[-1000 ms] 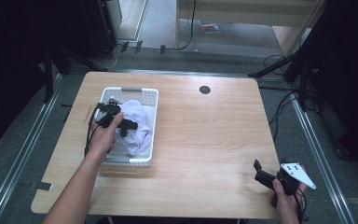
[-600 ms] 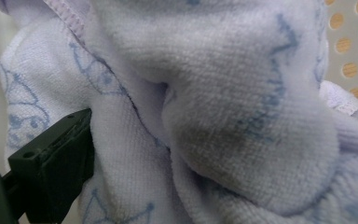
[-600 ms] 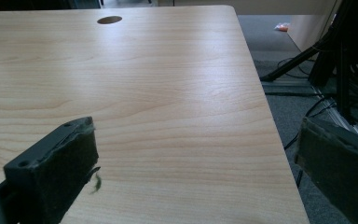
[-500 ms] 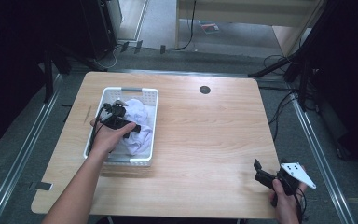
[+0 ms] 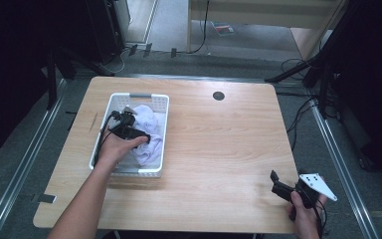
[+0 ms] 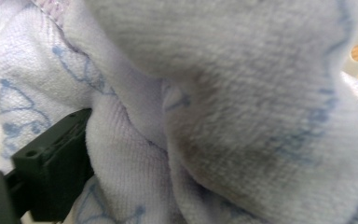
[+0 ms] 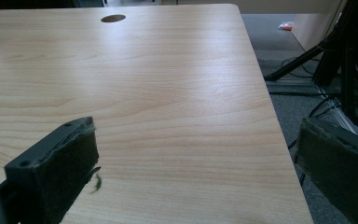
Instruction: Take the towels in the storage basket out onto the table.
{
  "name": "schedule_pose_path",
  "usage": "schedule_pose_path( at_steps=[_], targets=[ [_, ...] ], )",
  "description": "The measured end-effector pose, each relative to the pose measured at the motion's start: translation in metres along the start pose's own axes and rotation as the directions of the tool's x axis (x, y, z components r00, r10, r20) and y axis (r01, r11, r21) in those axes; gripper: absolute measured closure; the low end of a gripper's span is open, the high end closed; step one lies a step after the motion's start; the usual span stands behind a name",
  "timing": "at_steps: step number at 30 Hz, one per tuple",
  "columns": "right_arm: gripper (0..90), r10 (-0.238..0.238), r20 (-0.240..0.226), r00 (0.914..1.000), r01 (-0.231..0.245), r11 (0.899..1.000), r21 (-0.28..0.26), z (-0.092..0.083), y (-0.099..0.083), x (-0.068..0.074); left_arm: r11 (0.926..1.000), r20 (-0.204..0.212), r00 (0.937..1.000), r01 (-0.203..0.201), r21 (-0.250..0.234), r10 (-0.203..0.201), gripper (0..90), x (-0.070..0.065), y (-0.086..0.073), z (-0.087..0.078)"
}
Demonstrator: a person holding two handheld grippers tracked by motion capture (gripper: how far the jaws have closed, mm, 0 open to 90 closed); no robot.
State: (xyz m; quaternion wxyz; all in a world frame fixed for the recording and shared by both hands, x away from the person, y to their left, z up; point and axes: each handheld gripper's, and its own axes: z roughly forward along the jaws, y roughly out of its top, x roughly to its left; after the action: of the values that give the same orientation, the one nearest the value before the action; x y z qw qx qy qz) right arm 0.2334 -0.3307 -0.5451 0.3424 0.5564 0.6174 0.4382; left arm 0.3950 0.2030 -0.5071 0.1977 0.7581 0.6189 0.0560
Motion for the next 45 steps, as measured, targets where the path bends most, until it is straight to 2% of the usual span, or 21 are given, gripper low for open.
schedule_pose_path(
  at_steps=[4, 7, 11, 18, 22, 24, 29, 35, 40, 45],
  targets=[
    [0.0, -0.004, -0.002, 1.0000, 0.004, 1.000, -0.001, 0.000, 0.000, 0.000, 0.9998, 0.024, 0.9996, -0.015, -0.016, 0.015, 20.8, 0.003, -0.003, -0.005],
    [0.0, -0.006, 0.000, 1.0000, 0.006, 1.000, -0.001, 0.000, 0.000, 0.001, 0.9996, 0.026, 0.9996, -0.004, -0.028, 0.005, 26.9, 0.003, -0.004, -0.007],
    [0.0, -0.006, 0.001, 1.0000, 0.006, 1.000, 0.000, 0.000, 0.000, 0.001, 0.9982, 0.046, 0.9981, -0.039, -0.044, 0.041, 36.1, 0.001, -0.005, -0.009],
    [0.7, -0.001, -0.005, 1.0000, 0.001, 1.000, 0.003, 0.000, 0.000, 0.000, 0.9985, 0.072, 0.9964, -0.043, -0.033, 0.045, 48.0, 0.006, -0.003, -0.013],
    [2.4, -0.006, -0.004, 1.0000, 0.006, 1.000, 0.000, 0.000, 0.000, 0.001, 0.9978, 0.065, 0.9965, -0.050, -0.042, 0.053, 51.2, 0.004, -0.004, -0.015],
    [2.4, -0.001, -0.005, 1.0000, 0.001, 1.000, 0.002, 0.000, 0.000, 0.001, 0.9985, 0.075, 0.9964, -0.037, -0.040, 0.040, 51.3, 0.005, -0.003, -0.016],
    [2.4, 0.012, -0.008, 0.9999, -0.012, 1.000, -0.001, 0.000, 0.000, 0.000, 0.9970, 0.075, 0.9945, -0.071, -0.032, 0.073, 52.2, 0.004, 0.000, -0.022],
    [2.3, 0.018, -0.007, 0.9998, -0.018, 1.000, -0.003, 0.000, 0.000, -0.001, 0.9954, 0.070, 0.9938, -0.082, -0.049, 0.086, 52.1, 0.003, 0.000, -0.029],
    [2.3, 0.017, -0.007, 0.9998, -0.018, 1.000, -0.003, 0.000, 0.000, 0.000, 0.9945, 0.074, 0.9934, -0.083, -0.065, 0.088, 52.1, 0.003, 0.001, -0.039],
    [2.3, 0.015, -0.005, 0.9999, -0.015, 1.000, -0.003, 0.000, 0.000, 0.000, 0.9925, 0.059, 0.9936, -0.091, -0.081, 0.096, 52.2, 0.000, 0.003, -0.055]
  ],
)
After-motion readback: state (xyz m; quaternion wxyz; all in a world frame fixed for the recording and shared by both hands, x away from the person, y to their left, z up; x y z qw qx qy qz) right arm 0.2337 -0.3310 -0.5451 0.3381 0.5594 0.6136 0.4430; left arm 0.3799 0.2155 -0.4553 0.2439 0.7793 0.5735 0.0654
